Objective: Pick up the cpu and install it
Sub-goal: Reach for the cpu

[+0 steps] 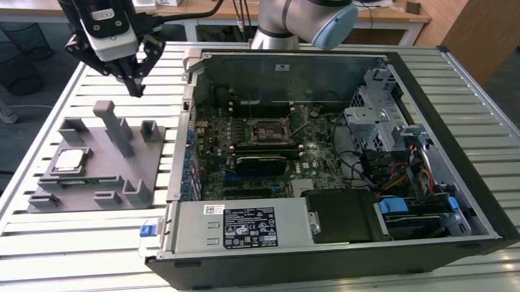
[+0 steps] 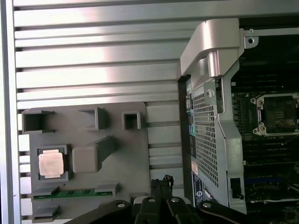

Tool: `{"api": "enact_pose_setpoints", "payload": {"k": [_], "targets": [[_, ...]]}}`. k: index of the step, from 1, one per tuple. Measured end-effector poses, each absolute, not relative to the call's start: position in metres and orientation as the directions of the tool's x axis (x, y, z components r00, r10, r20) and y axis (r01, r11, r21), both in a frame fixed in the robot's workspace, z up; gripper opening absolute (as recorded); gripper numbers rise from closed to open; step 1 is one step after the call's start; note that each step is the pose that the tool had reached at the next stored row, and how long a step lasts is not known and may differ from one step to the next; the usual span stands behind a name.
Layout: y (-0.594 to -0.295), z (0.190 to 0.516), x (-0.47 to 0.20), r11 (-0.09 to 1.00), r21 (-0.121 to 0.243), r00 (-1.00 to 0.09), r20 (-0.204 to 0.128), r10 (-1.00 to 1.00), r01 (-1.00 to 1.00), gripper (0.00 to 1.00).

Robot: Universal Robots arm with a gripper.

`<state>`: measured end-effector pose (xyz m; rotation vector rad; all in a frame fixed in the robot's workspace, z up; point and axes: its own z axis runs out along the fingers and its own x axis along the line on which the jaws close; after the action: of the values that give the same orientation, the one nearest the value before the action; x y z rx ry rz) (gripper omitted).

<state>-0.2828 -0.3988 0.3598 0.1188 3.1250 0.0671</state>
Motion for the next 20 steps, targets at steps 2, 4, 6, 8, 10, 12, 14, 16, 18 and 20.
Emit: {"api": "enact_pose_setpoints", "payload": {"k": [2, 4, 6, 8, 10, 12, 14, 16, 18, 20], "targets": [[-0.399, 0.359, -0.285, 0.996, 0.043, -0.997, -0.012, 0.076, 0.076, 0.11], [-0.399, 0.359, -0.287, 0.996, 0.043, -0.997, -0.012, 0.076, 0.076, 0.11], [-0.399, 0.358, -0.289, 0.996, 0.043, -0.997, -0.012, 0.076, 0.076, 0.11], [-0.399, 0.358, -0.291, 0.996, 0.043, -0.997, -0.011, 0.076, 0.076, 0.11], [-0.399, 0.357, -0.293, 0.996, 0.043, -0.997, -0.011, 0.076, 0.076, 0.11], [-0.399, 0.356, -0.295, 0.996, 0.043, -0.997, -0.011, 0.076, 0.076, 0.11], [-0.399, 0.355, -0.298, 0.996, 0.043, -0.997, -0.009, 0.076, 0.076, 0.11], [-0.399, 0.355, -0.302, 0.996, 0.043, -0.997, -0.006, 0.076, 0.076, 0.11], [-0.399, 0.354, -0.307, 0.996, 0.043, -0.997, -0.004, 0.076, 0.076, 0.11], [-0.399, 0.353, -0.311, 0.996, 0.043, -0.997, -0.002, 0.076, 0.076, 0.11]]}}
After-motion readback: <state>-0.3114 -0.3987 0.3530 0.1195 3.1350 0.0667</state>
